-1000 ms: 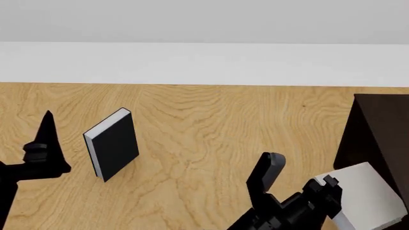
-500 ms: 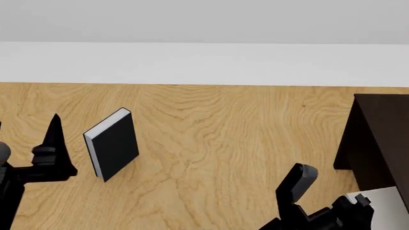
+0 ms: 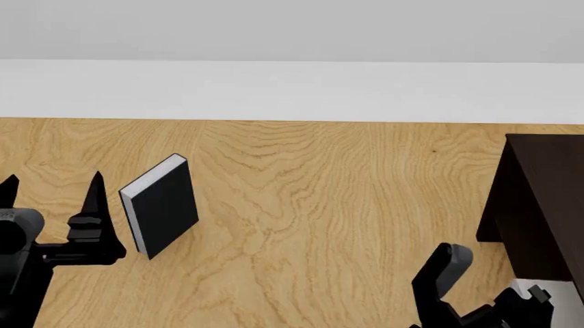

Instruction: Pick up the book on the right and place it on the cabinet shelf.

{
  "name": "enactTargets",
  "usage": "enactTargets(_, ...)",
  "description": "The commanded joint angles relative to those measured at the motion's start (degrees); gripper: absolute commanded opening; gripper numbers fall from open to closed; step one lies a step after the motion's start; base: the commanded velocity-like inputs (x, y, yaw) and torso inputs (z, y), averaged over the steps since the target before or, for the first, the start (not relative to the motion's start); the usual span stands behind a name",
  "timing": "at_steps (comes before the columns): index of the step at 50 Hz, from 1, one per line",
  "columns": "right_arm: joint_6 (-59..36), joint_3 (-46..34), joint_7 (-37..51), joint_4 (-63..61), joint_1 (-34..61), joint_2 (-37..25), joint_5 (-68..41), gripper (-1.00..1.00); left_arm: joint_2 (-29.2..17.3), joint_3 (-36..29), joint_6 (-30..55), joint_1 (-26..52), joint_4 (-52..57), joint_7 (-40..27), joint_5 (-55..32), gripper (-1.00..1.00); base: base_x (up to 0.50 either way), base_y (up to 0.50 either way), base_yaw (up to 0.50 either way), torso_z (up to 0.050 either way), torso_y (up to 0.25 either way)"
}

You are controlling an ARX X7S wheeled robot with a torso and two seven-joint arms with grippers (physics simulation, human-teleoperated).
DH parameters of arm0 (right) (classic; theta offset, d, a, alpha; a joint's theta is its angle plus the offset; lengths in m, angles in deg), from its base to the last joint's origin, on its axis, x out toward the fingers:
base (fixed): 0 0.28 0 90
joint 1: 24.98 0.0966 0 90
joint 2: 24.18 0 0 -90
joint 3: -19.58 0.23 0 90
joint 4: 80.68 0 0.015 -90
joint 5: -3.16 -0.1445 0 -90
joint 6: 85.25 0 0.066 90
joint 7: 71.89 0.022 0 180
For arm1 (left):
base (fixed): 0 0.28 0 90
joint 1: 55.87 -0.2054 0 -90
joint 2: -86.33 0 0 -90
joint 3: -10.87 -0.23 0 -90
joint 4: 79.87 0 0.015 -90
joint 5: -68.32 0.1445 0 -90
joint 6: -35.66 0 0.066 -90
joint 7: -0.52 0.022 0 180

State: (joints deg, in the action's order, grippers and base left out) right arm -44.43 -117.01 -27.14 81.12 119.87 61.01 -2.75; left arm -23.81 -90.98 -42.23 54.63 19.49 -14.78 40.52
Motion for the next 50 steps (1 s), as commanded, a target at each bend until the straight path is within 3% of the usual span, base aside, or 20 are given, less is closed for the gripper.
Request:
enactTargets(1,-3.68,-1.07,1.42,3.17,-1.55,-2.21,5.87,-1.00,0.08,-0.78,-0.19,0.25,-0.79,0.07,0.63,1.00,0.00,0.00,-0.01,0.010,0.000)
enactTargets(3,-3.05,-1.52,0.87,3.17,-1.59,-1.63,6.02,-1.00,-0.01,-0.69,-0.13,0.14,-0.55,-0.02,0.48,1.00,0.00,0.00,-0.01,0.000,0.000)
enactTargets(4,-3.16,-1.96,0.49,3.18,-1.47,-1.25,6.20,1.00,-0.07,-0.65,-0.07,0.08,-0.39,-0.07,0.40,1.00,0.00,0.00,0.00,0.000,0.010)
enactTargets(24,1.60,-6.38,-0.88,3.18,0.71,2.38,6.28,1.00,-0.47,-0.32,0.45,0.12,0.68,-0.61,-0.57,1.00,0.00,0.00,0.00,0.000,0.001)
enactTargets(50,9.62,-4.21,-3.50,3.17,1.61,4.22,4.62,1.00,-0.70,-0.62,0.12,0.11,0.57,-0.66,-0.79,1.00,0.00,0.00,0.00,0.000,0.000)
